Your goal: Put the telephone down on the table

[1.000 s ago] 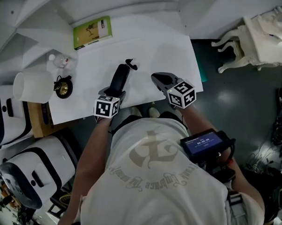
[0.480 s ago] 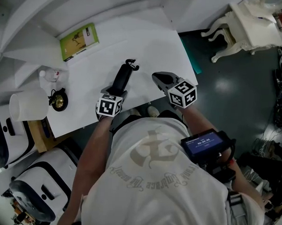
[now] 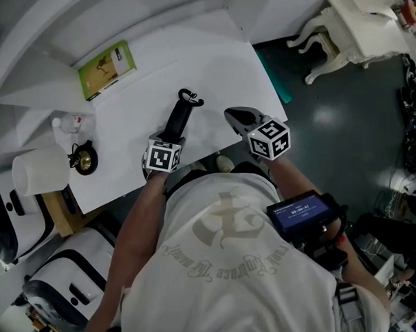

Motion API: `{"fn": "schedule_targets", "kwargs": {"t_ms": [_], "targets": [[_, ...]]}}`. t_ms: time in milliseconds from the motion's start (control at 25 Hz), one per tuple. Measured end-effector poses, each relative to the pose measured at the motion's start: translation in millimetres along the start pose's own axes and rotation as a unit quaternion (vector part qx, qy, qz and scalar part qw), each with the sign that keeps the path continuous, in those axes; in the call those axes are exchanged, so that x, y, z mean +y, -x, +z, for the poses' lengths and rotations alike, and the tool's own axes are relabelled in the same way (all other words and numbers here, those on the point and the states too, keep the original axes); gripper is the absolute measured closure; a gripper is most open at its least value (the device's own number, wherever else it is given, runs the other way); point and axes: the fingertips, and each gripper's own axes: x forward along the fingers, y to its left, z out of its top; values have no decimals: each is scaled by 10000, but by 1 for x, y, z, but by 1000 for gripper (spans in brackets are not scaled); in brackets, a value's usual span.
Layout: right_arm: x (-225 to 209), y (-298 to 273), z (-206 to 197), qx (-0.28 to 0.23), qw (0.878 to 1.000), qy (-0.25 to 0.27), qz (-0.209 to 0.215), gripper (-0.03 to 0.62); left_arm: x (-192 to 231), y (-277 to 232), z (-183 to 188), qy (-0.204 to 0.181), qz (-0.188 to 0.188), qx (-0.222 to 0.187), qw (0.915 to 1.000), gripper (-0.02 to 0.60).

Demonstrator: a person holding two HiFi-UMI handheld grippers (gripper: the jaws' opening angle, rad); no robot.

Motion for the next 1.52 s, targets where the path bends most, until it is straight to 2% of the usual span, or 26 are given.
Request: {"fn": "schedule_targets", "kwargs": {"t_ms": [240, 600, 920, 1280, 1520], "targets": [[-1, 0, -1, 2, 10000, -26, -30, 579, -1, -9, -14, -134, 2, 239, 9996, 302], [-2, 0, 1, -12, 10000, -10, -39, 579, -2, -16, -22, -219, 34, 375, 9991, 301], [-4, 3, -3, -19, 10000, -26, -44, 579, 1, -23, -24, -459, 149, 365, 9982, 296], [-4, 17, -5, -58, 10000, -28, -37, 579, -1, -17, -23, -510, 388, 479, 9968, 290], [-2, 16, -7, -54, 10000, -3, 54, 579, 6, -13, -24, -494, 449, 473, 9966, 263]]}}
